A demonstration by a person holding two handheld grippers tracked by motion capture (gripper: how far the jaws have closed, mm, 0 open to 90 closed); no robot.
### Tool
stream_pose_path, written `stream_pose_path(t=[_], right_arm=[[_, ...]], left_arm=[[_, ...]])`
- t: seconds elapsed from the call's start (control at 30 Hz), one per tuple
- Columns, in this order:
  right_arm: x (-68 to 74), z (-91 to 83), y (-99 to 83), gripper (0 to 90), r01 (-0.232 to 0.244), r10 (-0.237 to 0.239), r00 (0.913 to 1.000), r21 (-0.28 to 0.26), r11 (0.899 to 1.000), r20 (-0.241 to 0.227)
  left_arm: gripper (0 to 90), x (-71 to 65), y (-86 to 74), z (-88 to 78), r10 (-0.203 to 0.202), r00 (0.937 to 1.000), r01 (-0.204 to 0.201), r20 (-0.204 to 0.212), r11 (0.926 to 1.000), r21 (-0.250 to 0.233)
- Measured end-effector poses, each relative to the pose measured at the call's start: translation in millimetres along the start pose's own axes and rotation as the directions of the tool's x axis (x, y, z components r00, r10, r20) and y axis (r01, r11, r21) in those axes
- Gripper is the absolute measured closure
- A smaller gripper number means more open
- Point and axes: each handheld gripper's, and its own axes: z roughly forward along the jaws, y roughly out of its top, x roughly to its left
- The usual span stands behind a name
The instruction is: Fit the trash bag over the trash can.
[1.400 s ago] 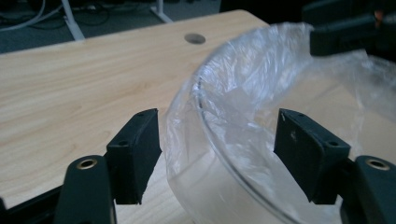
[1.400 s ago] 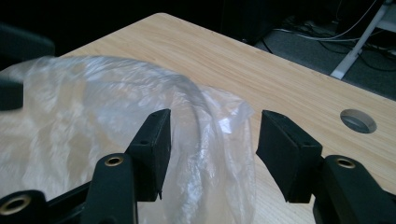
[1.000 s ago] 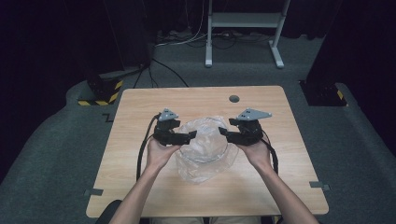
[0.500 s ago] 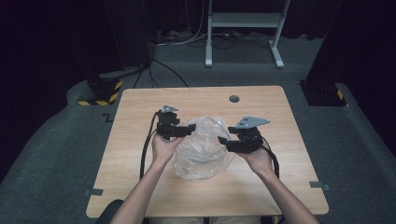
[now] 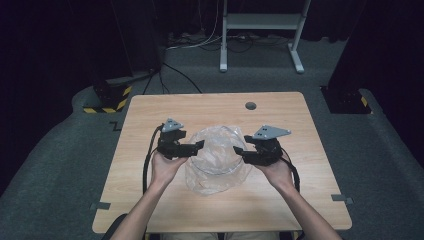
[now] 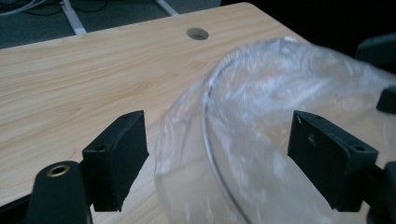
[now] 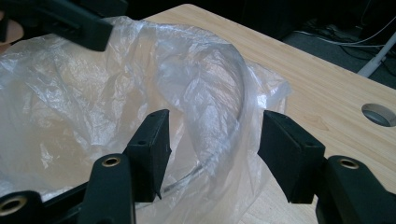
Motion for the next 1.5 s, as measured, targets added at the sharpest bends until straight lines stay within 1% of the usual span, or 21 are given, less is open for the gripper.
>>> stream_pose_path(t=[0.1, 0.13, 0.17, 0.2, 0.23, 0.27, 0.3, 0.33, 0.4, 0.53, 0.63, 0.73, 0.87, 1.0, 1.07, 1.2, 1.23, 1.33, 1.4, 1.47, 1.5], right_arm=[[-1.0, -0.3, -1.8, 43.0, 0.002, -0.002, 1.0, 0.008, 1.0, 0.005], [-1.7, -0.7, -2.7, 43.0, 0.001, -0.002, 1.0, 0.011, 1.0, 0.008], [-2.7, -1.4, -3.6, 42.9, -0.002, 0.002, 1.0, 0.009, 1.0, 0.006], [-3.4, -2.2, -4.2, 42.8, -0.014, 0.013, 0.9999, 0.006, 1.0, 0.004], [-3.9, -2.9, -4.4, 42.8, -0.014, 0.014, 0.9999, 0.003, 1.0, 0.006], [-4.2, -3.4, -4.6, 43.0, -0.013, 0.013, 0.9999, -0.002, 1.0, 0.005], [-4.1, -3.4, -4.6, 43.0, -0.013, 0.013, 0.9999, -0.004, 1.0, 0.007], [-3.6, -3.1, -4.6, 43.1, -0.013, 0.013, 0.9999, -0.004, 1.0, 0.008], [-2.3, -3.4, -4.5, 43.0, -0.007, 0.007, 1.0, -0.006, 1.0, 0.005], [-2.9, -10.3, -2.7, 42.9, -0.006, 0.006, 1.0, -0.036, 0.999, -0.003], [-6.2, -17.4, -3.4, 42.9, -0.02, 0.02, 0.9998, -0.058, 0.998, -0.002], [-10.2, -23.9, -6.4, 42.8, -0.039, 0.038, 0.9993, -0.075, 0.996, -0.004], [-14.6, -31.6, -9.9, 42.7, -0.052, 0.052, 0.9986, -0.097, 0.994, -0.003], [-17.8, -37.5, -13.1, 42.6, -0.059, 0.06, 0.9982, -0.113, 0.992, 0.0], [-18.5, -40.3, -15.1, 42.6, -0.055, 0.056, 0.9984, -0.117, 0.992, 0.005], [-21.5, -46.6, -22.3, 42.5, -0.055, 0.057, 0.9982, -0.117, 0.992, 0.017], [-22.8, -48.3, -24.6, 42.6, -0.059, 0.062, 0.9979, -0.116, 0.991, 0.022], [-28.2, -53.5, -32.5, 42.6, -0.082, 0.086, 0.9959, -0.118, 0.99, 0.029], [-33.7, -56.4, -38.7, 42.6, -0.106, 0.111, 0.9933, -0.12, 0.987, 0.032], [-40.6, -59.0, -45.2, 42.6, -0.13, 0.136, 0.9897, -0.116, 0.985, 0.045], [-44.9, -60.1, -48.4, 42.6, -0.146, 0.153, 0.987, -0.117, 0.982, 0.049]], left_arm=[[23.0, -0.8, -6.6, -8.0, 0.013, 0.9999, -0.013, -0.003, 0.9999, -0.005], [24.1, -0.1, -8.8, -9.8, 0.032, 0.9994, -0.032, -0.008, 0.9995, 0.002], [25.1, 0.1, -11.3, -10.4, 0.041, 0.999, -0.041, -0.015, 0.9991, 0.006], [26.1, 0.6, -13.9, -10.2, 0.057, 0.9981, -0.056, -0.026, 0.9982, 0.019], [26.7, 2.2, -16.4, -9.7, 0.057, 0.9983, -0.057, -0.012, 0.9982, 0.019], [26.3, 3.9, -17.4, -9.3, 0.031, 0.9995, -0.031, 0.004, 0.9994, 0.016], [26.3, 4.5, -17.5, -8.7, 0.027, 0.9996, -0.027, 0.01, 0.9995, 0.016], [26.6, 4.2, -17.7, -8.2, 0.032, 0.9994, -0.033, 0.01, 0.9994, 0.011], [26.6, 3.4, -18.3, -7.7, 0.029, 0.9992, -0.029, 0.028, 0.9996, 0.003], [25.2, 1.8, -17.3, -13.0, 0.022, 0.9981, -0.02, 0.058, 0.9993, -0.033], [24.2, 3.0, -17.3, -17.9, 0.017, 0.9977, -0.013, 0.065, 0.998, -0.062], [22.8, 4.9, -18.1, -23.2, 0.001, 0.9968, 0.006, 0.08, 0.9962, -0.087], [21.9, 7.8, -20.2, -32.0, 0.003, 0.9972, 0.006, 0.074, 0.9927, -0.12], [21.6, 12.4, -24.4, -36.3, -0.021, 0.9976, 0.029, 0.065, 0.9911, -0.13], [21.5, 15.5, -25.4, -38.1, -0.041, 0.9967, 0.05, 0.07, 0.9894, -0.136], [20.5, 23.0, -27.6, -42.5, -0.054, 0.9973, 0.06, 0.051, 0.9884, -0.14], [20.4, 25.6, -28.7, -43.6, -0.063, 0.9968, 0.069, 0.048, 0.9875, -0.142], [19.6, 33.8, -31.9, -45.6, -0.095, 0.9947, 0.1, 0.038, 0.9848, -0.142], [18.8, 39.7, -34.1, -44.8, -0.114, 0.9932, 0.116, 0.024, 0.9842, -0.134], [18.1, 45.2, -37.3, -43.3, -0.132, 0.9912, 0.132, 0.012, 0.9841, -0.118], [18.1, 47.5, -39.0, -43.0, -0.131, 0.9914, 0.13, 0.003, 0.9856, -0.108]])
